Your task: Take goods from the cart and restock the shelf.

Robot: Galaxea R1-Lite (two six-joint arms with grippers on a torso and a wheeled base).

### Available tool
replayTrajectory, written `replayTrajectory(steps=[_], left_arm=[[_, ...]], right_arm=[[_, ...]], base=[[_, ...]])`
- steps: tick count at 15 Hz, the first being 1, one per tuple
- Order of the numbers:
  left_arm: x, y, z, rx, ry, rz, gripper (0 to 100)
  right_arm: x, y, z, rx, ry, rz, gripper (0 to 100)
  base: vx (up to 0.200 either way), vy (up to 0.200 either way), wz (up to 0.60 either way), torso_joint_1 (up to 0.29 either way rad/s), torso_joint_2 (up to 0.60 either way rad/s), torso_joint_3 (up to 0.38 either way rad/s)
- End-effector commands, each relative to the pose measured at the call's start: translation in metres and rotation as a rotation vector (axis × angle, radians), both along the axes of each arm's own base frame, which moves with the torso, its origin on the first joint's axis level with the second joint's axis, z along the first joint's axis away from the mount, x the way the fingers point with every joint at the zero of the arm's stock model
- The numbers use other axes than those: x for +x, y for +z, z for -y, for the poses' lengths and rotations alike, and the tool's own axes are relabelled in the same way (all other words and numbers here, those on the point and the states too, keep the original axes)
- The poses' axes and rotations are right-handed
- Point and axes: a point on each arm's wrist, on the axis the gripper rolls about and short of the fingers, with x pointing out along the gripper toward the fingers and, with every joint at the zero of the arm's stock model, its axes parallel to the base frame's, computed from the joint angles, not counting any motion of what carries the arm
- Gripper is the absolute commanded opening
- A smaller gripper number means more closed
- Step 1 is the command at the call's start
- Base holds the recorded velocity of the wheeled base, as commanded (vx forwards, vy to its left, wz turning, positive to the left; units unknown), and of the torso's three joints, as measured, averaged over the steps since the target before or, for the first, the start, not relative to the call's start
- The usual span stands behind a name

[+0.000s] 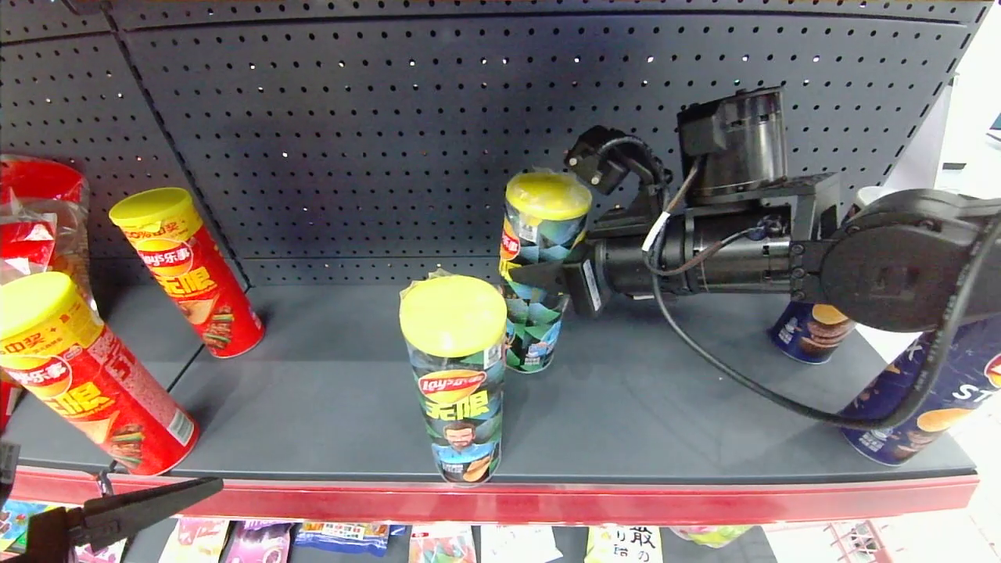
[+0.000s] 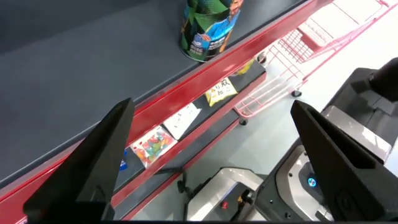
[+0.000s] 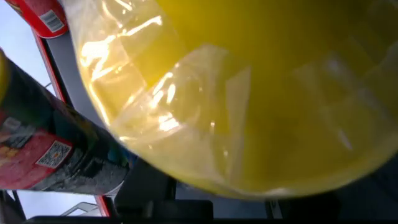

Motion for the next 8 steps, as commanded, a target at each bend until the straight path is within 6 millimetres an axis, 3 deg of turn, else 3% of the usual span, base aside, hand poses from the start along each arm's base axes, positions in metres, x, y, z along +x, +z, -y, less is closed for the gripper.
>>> replayTrajectory(steps=[1,8], left_arm=[[0.000,0.000,0.000,0.002,0.000,-0.004,100],[0.001,0.001,0.000,0.001,0.007,0.002,100]], right_arm=[[0.006,-0.004,-0.008,-0.006,0.012,0.004,0],[0.010,-0.008,-0.024,-0.009,0.041,0.015,0]], base=[[0.000,0.000,0.00,0.000,0.00,0.000],[0.000,0.000,0.00,0.000,0.00,0.000]])
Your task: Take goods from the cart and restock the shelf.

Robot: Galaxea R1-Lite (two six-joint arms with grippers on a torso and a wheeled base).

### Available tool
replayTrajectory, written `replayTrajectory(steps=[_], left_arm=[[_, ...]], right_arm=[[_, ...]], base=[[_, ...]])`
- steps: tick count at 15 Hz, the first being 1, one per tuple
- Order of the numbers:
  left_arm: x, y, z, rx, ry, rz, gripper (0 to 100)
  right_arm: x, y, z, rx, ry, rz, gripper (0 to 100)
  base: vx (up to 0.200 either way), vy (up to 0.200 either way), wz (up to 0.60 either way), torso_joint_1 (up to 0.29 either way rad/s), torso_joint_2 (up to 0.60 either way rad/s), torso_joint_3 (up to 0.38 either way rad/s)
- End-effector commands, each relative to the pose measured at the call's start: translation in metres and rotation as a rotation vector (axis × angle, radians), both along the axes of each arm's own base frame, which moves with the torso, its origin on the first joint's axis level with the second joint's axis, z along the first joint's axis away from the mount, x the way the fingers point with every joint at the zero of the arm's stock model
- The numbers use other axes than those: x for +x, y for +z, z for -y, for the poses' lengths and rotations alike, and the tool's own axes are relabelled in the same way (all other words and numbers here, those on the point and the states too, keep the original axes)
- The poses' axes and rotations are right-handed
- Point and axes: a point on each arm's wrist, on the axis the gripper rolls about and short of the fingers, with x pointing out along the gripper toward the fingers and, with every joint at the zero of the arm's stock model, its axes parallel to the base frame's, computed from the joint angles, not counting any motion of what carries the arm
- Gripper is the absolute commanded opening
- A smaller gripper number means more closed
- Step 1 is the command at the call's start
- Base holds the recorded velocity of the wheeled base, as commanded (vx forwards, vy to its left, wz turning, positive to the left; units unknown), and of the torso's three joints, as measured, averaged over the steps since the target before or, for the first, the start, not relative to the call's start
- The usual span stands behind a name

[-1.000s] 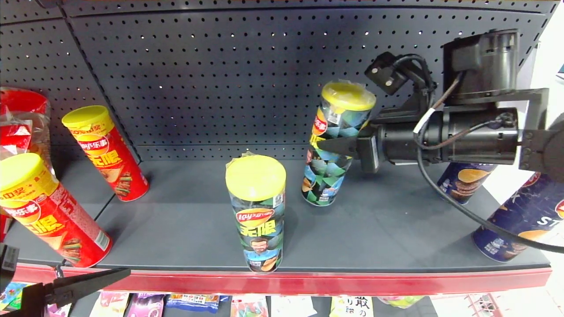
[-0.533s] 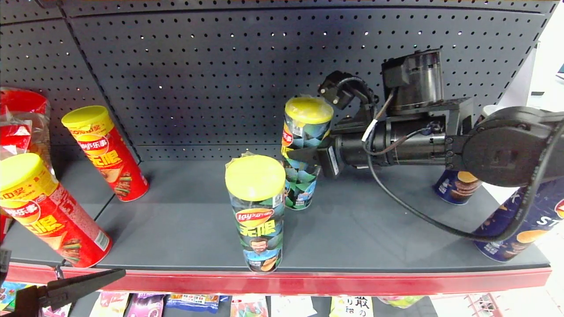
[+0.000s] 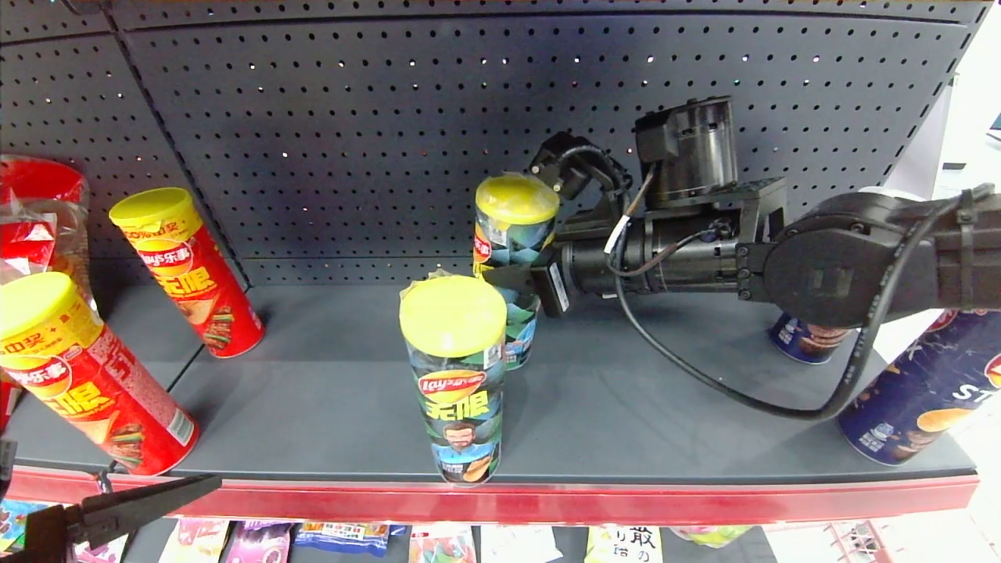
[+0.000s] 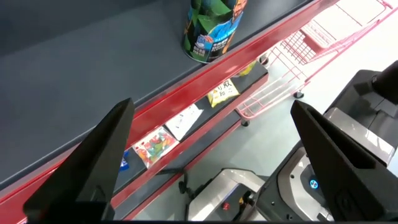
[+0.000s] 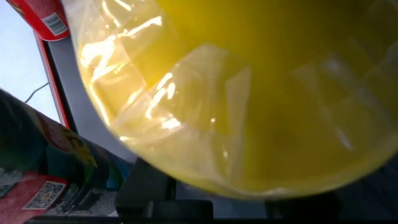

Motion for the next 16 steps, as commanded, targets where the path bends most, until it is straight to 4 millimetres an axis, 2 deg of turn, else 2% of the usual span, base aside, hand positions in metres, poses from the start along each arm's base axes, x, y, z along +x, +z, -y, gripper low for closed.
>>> replayTrajectory(steps=[1,5,11,12,16], left_arm=[[0.0007,0.0001,0.0002,0.001,0.001,-0.001,100],[0.0005,-0.0008,0.0002,0.002,0.001,-0.004,100],[0.0005,-0.0008,0.0002,0.002,0.001,-0.004,100],[0.0005,-0.0009,0.0002,0.003,0.001,-0.006,100],[0.0013,0.0007,0.0005,0.001,0.001,-0.001,100]], right_arm=[[0.0015,-0.0046,-0.0036,-0.013,0.009,0.001,0],[0.0048,-0.0136,-0.0078,-0.043,0.022,0.005,0],[0.0042,-0.0121,-0.0104,-0.042,0.029,0.018,0],[0.0039,-0.0119,-0.0101,-0.042,0.027,0.017,100],[-0.0037,-0.0093,-0.0106,-0.040,0.032,0.015,100]], base=[[0.000,0.000,0.00,0.000,0.00,0.000],[0.000,0.000,0.00,0.000,0.00,0.000],[0.000,0.000,0.00,0.000,0.00,0.000],[0.000,0.000,0.00,0.000,0.00,0.000],[0.000,0.000,0.00,0.000,0.00,0.000]])
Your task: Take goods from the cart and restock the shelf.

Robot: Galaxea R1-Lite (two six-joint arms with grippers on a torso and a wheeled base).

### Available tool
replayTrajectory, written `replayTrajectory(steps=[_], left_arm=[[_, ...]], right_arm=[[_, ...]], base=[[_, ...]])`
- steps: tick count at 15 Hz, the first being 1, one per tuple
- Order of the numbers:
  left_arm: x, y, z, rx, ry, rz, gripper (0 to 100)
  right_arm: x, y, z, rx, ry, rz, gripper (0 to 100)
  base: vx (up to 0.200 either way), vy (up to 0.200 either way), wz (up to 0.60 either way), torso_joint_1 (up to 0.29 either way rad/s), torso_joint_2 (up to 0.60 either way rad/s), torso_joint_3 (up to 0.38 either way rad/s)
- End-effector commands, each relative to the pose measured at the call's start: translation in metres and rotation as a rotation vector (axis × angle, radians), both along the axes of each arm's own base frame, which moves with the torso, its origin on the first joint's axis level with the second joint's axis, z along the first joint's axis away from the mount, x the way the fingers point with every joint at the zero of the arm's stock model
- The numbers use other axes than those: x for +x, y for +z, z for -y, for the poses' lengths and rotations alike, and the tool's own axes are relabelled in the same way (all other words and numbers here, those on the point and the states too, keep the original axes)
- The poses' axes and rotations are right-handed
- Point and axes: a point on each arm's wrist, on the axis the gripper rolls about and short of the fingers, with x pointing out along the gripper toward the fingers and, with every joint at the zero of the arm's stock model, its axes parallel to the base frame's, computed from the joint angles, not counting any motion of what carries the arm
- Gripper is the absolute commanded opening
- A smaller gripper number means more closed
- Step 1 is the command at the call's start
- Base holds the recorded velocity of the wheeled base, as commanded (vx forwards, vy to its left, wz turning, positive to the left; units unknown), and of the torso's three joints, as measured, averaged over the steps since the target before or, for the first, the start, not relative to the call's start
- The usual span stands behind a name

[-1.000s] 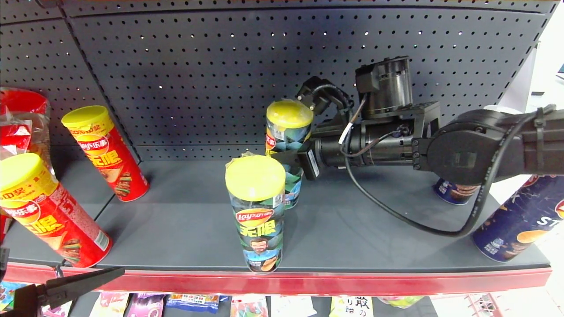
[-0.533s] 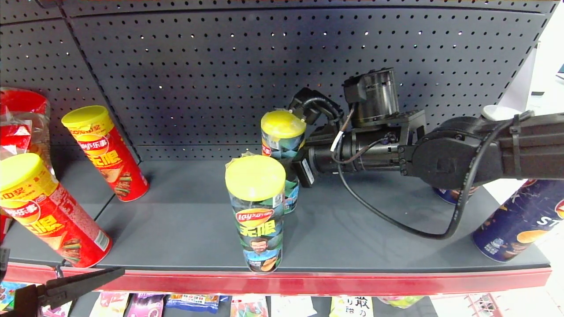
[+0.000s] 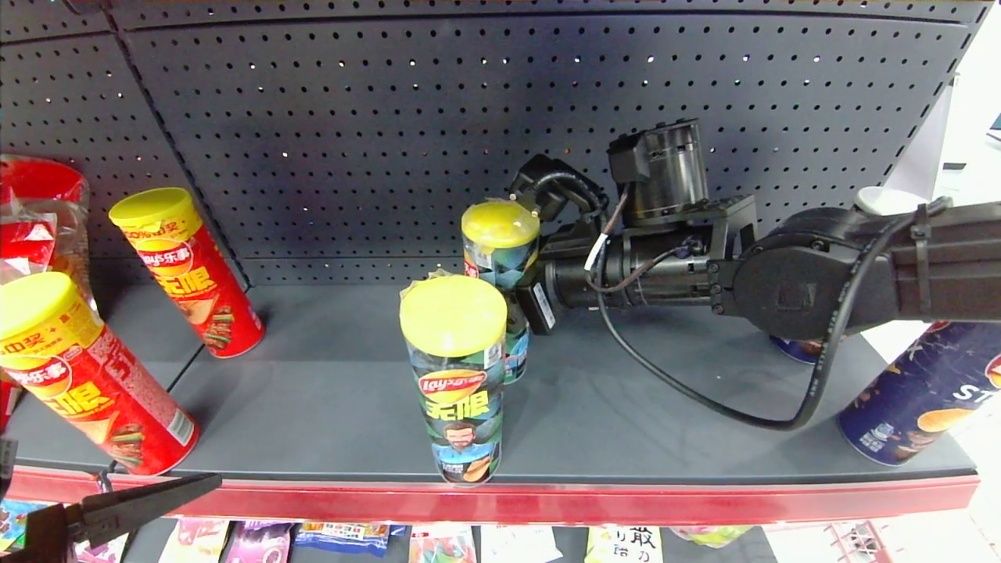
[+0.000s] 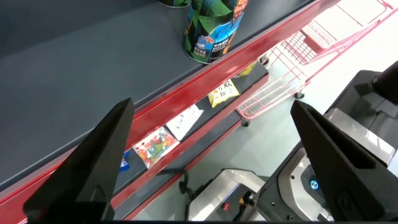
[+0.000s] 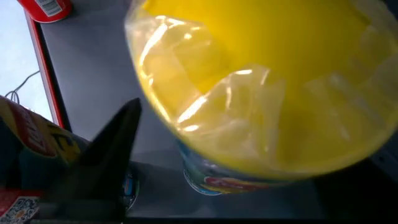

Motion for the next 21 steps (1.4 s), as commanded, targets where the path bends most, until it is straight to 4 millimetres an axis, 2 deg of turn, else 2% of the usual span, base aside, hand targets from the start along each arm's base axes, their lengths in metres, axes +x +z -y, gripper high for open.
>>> replayTrajectory(steps=[1,3,6,9,10,11,12,13,14,16,21], left_arm=[[0.001,0.001,0.000,0.000,0.000,0.000,100],[0.001,0.000,0.000,0.002,0.001,-0.004,100],[0.007,-0.005,0.002,0.030,0.028,-0.042,100],[0.015,-0.008,0.004,0.059,0.060,-0.078,100],[0.019,-0.009,0.006,0.070,0.066,-0.097,100],[0.021,-0.011,0.006,0.075,0.067,-0.106,100],[0.027,-0.012,0.008,0.091,0.084,-0.130,100],[0.027,-0.012,0.008,0.092,0.086,-0.131,100],[0.035,-0.013,0.010,0.113,0.102,-0.152,100],[0.047,-0.011,0.014,0.136,0.126,-0.164,100],[0.082,-0.013,0.026,0.246,0.143,-0.178,100]], right_arm=[[-0.008,0.009,0.004,0.012,0.002,0.012,100],[-0.019,0.011,0.015,0.002,-0.016,0.008,100],[-0.046,0.009,0.044,-0.013,-0.087,-0.041,100],[-0.064,0.006,0.070,-0.025,-0.180,-0.068,100],[-0.080,0.004,0.086,-0.025,-0.195,-0.080,100],[-0.086,0.004,0.091,-0.022,-0.202,-0.084,100],[-0.101,0.003,0.105,-0.015,-0.211,-0.091,100],[-0.103,0.003,0.106,-0.015,-0.211,-0.091,100],[-0.128,0.002,0.123,-0.004,-0.200,-0.080,100],[-0.159,0.003,0.139,0.020,-0.167,-0.050,100],[-0.216,-0.003,0.187,0.112,-0.164,0.040,100]], base=[[0.000,0.000,0.00,0.000,0.00,0.000],[0.000,0.000,0.00,0.000,0.00,0.000],[0.000,0.000,0.00,0.000,0.00,0.000],[0.000,0.000,0.00,0.000,0.00,0.000],[0.000,0.000,0.00,0.000,0.00,0.000],[0.000,0.000,0.00,0.000,0.00,0.000],[0.000,0.000,0.00,0.000,0.00,0.000],[0.000,0.000,0.00,0.000,0.00,0.000],[0.000,0.000,0.00,0.000,0.00,0.000],[0.000,0.000,0.00,0.000,0.00,0.000],[0.000,0.000,0.00,0.000,0.00,0.000]])
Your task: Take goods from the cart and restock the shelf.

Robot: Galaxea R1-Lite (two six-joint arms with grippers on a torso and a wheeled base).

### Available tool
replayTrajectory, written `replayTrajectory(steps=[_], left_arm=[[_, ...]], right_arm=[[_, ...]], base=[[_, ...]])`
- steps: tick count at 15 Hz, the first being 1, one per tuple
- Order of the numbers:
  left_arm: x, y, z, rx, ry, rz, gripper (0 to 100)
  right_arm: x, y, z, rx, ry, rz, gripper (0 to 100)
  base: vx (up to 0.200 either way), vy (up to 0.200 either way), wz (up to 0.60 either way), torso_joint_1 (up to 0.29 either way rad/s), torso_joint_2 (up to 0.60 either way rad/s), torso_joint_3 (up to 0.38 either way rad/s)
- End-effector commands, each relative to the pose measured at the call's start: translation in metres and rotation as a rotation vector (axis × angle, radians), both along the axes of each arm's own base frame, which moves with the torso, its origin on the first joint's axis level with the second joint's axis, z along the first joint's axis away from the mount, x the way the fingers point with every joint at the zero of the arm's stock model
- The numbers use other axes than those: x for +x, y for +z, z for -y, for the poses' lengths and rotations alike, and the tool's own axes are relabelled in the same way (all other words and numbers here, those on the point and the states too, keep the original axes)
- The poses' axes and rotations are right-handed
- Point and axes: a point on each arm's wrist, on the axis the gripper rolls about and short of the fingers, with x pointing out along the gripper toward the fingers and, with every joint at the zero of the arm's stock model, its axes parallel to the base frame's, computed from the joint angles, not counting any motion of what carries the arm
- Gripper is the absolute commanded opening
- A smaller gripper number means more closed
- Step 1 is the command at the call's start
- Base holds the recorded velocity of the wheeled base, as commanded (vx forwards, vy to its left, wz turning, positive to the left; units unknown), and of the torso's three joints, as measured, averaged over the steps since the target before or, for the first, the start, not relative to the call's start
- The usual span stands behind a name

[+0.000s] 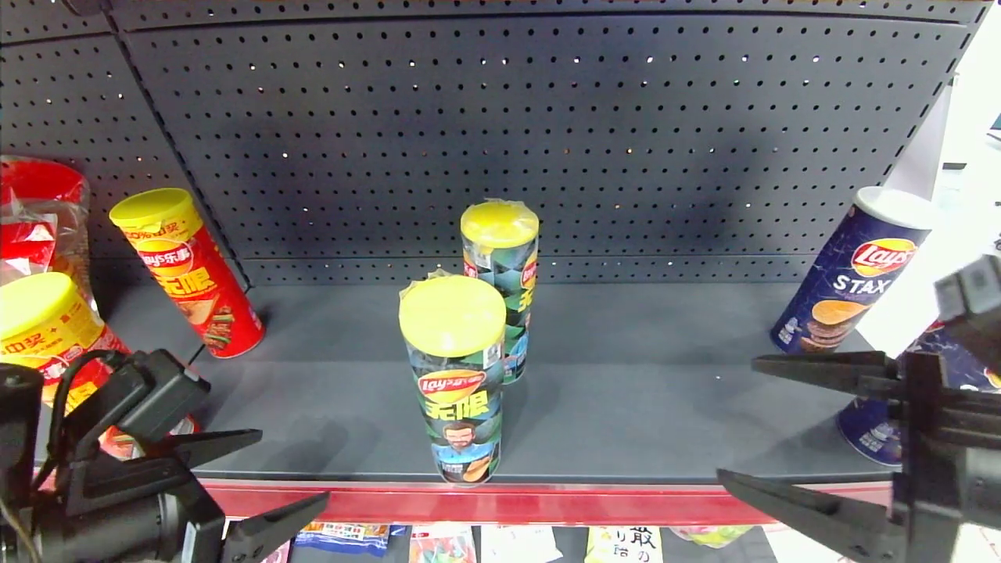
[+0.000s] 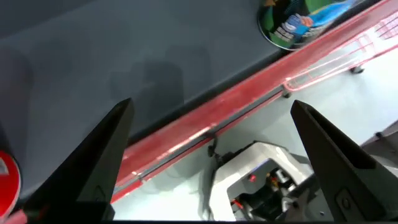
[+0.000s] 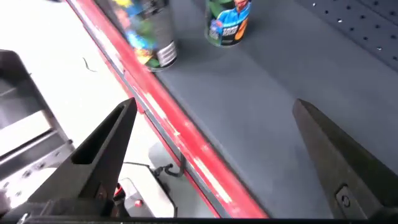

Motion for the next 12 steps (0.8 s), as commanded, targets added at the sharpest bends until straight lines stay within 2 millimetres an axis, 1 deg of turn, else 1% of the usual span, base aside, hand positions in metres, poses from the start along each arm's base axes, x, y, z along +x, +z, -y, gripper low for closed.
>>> replayTrajectory(steps=[1,3,6,9,12], left_arm=[[0.024,-0.006,0.009,0.048,-0.018,-0.047,100],[0.034,-0.007,0.015,0.073,-0.047,-0.049,100],[0.050,-0.011,0.032,0.102,-0.116,-0.070,100],[0.063,-0.013,0.046,0.111,-0.145,-0.080,100],[0.073,-0.012,0.051,0.110,-0.145,-0.076,100]], right_arm=[[-0.040,-0.003,0.035,0.079,-0.017,0.084,100],[-0.048,-0.001,0.046,0.127,-0.067,0.101,100],[-0.054,0.003,0.056,0.178,-0.134,0.111,100],[-0.055,0.004,0.059,0.201,-0.166,0.113,100],[-0.057,0.005,0.061,0.210,-0.177,0.120,100]], base=[[0.000,0.000,0.00,0.000,0.00,0.000],[0.000,0.000,0.00,0.000,0.00,0.000],[0.000,0.000,0.00,0.000,0.00,0.000],[0.000,0.000,0.00,0.000,0.00,0.000],[0.000,0.000,0.00,0.000,0.00,0.000]])
